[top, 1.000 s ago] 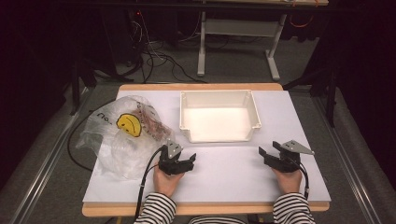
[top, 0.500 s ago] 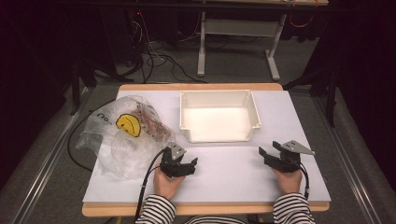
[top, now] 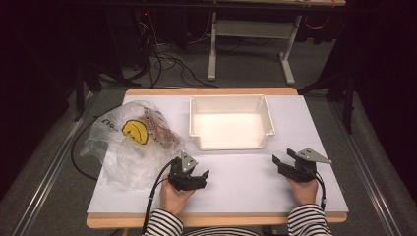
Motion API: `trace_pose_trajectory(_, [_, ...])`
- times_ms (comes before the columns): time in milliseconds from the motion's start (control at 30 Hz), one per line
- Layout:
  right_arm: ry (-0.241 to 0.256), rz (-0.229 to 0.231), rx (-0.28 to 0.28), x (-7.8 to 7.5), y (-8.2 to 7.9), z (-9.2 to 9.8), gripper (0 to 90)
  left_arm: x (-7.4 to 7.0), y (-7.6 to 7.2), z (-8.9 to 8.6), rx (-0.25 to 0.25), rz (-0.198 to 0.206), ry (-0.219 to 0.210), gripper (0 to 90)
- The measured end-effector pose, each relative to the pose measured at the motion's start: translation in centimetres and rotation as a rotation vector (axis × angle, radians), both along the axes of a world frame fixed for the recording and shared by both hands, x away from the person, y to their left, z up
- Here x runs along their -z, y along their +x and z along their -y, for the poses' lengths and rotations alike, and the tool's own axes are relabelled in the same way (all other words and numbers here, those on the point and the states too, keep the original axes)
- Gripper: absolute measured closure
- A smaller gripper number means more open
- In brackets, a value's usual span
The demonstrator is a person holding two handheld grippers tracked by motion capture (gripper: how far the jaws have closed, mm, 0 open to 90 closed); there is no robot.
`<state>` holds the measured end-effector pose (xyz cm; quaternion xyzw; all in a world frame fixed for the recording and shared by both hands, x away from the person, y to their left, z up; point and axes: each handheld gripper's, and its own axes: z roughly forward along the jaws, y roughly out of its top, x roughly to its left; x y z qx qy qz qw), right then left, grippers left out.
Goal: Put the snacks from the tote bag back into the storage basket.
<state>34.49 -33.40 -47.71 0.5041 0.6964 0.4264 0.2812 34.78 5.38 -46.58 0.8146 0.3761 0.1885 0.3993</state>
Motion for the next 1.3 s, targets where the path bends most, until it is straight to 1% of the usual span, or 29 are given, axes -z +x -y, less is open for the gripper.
trace_pose_trajectory(200, [-0.001,0.003,0.000,0.0,0.0,0.0,32.5,-0.5,-0.6,-0.3,0.009,-0.009,0.003,20.8])
trace_pose_trajectory(433, [-0.001,0.004,-0.002,0.0,-0.1,0.0,32.5,-1.4,-1.2,-0.8,0.021,0.008,-0.008,20.6])
trace_pose_trajectory(500, [-0.001,0.004,-0.001,0.0,-0.1,0.0,32.5,-1.6,-1.3,-1.1,0.019,0.009,-0.017,20.6])
trace_pose_trajectory(733, [-0.003,0.005,-0.002,0.0,-0.1,0.0,32.6,-2.1,-1.4,-1.7,0.010,0.012,-0.020,20.4])
trace_pose_trajectory(933, [-0.003,0.005,-0.003,0.0,-0.1,0.0,32.6,-2.4,-1.5,-2.4,0.000,0.019,-0.035,20.4])
trace_pose_trajectory(1300, [-0.003,0.005,-0.004,0.0,-0.1,0.0,32.6,-2.9,-1.5,-3.4,-0.017,0.025,-0.046,19.9])
